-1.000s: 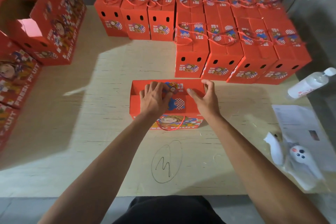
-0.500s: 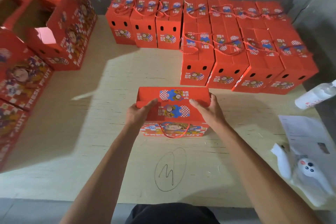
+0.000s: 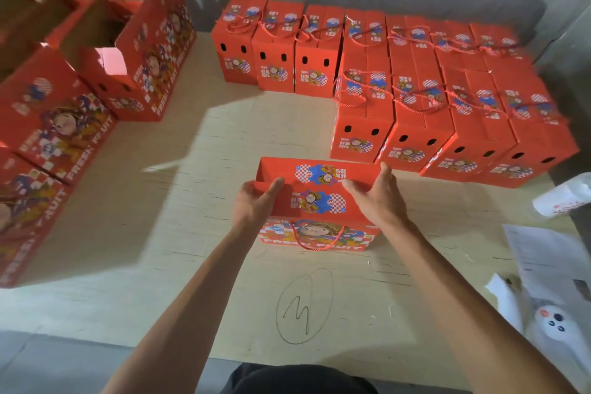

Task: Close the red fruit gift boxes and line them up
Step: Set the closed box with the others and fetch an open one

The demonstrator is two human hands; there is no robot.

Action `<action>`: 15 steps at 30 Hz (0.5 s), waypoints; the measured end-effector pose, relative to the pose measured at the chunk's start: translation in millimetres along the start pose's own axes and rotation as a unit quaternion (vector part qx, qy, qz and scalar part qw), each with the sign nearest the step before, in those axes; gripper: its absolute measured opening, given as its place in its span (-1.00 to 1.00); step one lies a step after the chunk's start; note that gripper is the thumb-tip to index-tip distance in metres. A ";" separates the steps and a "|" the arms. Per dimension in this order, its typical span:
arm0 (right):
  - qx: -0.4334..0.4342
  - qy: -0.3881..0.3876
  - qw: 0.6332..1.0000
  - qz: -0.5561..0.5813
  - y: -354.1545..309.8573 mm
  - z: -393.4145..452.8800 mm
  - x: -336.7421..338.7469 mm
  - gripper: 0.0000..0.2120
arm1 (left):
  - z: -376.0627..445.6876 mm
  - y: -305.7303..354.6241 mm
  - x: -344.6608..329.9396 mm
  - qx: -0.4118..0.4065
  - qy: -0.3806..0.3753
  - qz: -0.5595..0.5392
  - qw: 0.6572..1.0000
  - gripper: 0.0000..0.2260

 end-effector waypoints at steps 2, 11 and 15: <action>0.143 0.080 0.984 -0.068 -29.6 -17.3 6.6 -0.22 | -2.9 19.0 11.2 -0.099 0.026 0.073 0.992 -0.43; 0.296 0.027 0.952 -0.073 -58.6 -49.7 -26.1 -0.43 | 29.2 78.4 -25.8 -0.229 -0.283 0.263 0.893 -0.67; 0.317 0.048 0.941 -0.105 -54.2 -48.4 -28.7 -0.45 | 48.0 81.6 -35.3 -0.158 -0.369 0.322 0.857 -0.52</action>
Point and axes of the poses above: each hand's wrist, its own z-axis towards the middle knuckle, its own x-axis out of the back of the hand, y = z × x, the point moved 8 cm from there along z, towards the middle knuckle, and after that the axes turned 13 degrees about -x, right-handed, at the moved point
